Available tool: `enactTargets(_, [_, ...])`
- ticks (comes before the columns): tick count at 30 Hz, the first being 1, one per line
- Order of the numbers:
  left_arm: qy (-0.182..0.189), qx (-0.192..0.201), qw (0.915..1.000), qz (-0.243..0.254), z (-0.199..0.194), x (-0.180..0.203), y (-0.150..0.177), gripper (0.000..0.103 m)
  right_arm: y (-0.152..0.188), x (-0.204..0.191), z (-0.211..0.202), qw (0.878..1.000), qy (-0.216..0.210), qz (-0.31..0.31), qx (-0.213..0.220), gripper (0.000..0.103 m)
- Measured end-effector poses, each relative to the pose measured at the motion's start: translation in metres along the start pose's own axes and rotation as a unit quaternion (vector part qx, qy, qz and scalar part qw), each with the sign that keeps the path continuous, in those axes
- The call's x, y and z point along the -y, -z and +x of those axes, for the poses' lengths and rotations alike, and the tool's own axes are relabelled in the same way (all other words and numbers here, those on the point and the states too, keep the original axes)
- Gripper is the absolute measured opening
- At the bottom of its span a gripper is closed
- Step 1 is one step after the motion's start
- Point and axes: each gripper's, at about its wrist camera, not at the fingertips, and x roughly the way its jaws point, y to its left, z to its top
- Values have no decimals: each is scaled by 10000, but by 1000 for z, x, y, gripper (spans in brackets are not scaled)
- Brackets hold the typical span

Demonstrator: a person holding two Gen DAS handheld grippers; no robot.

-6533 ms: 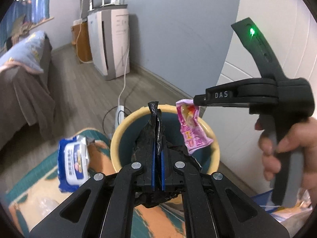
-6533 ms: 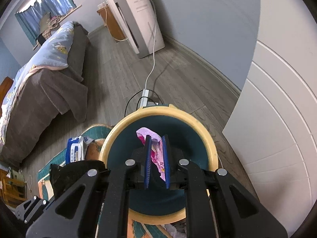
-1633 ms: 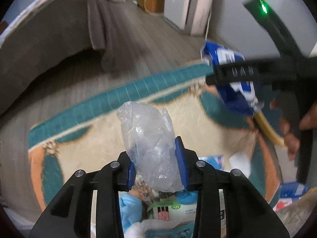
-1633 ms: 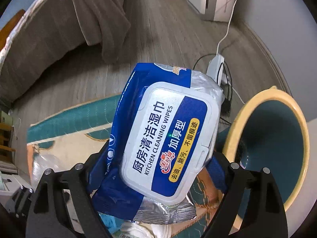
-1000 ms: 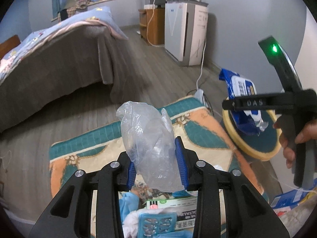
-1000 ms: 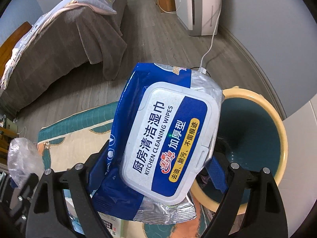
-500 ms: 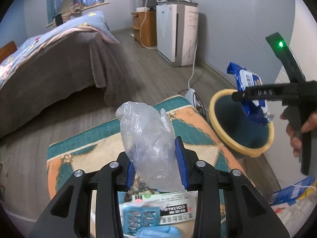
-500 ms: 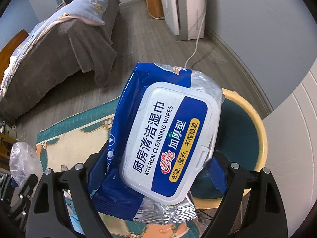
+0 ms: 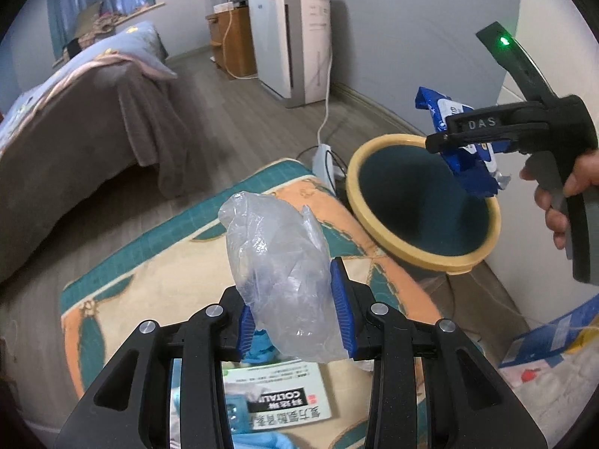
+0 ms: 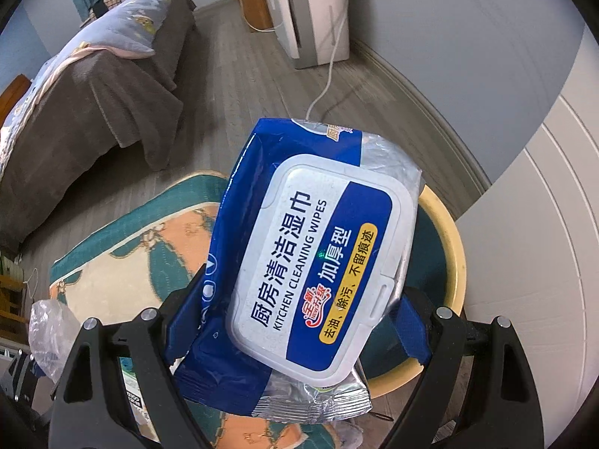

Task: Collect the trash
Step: 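Carry the wipes pack over the bin and open the right gripper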

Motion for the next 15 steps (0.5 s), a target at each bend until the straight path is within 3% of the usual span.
enactTargets(12, [261, 5, 9996, -57, 27, 48, -31, 38, 1, 23, 14, 9992, 44, 328, -233, 85])
enactTargets(15, [541, -162, 9983, -155, 43, 64, -41, 38, -3, 31, 16, 9984, 219, 482, -202, 85])
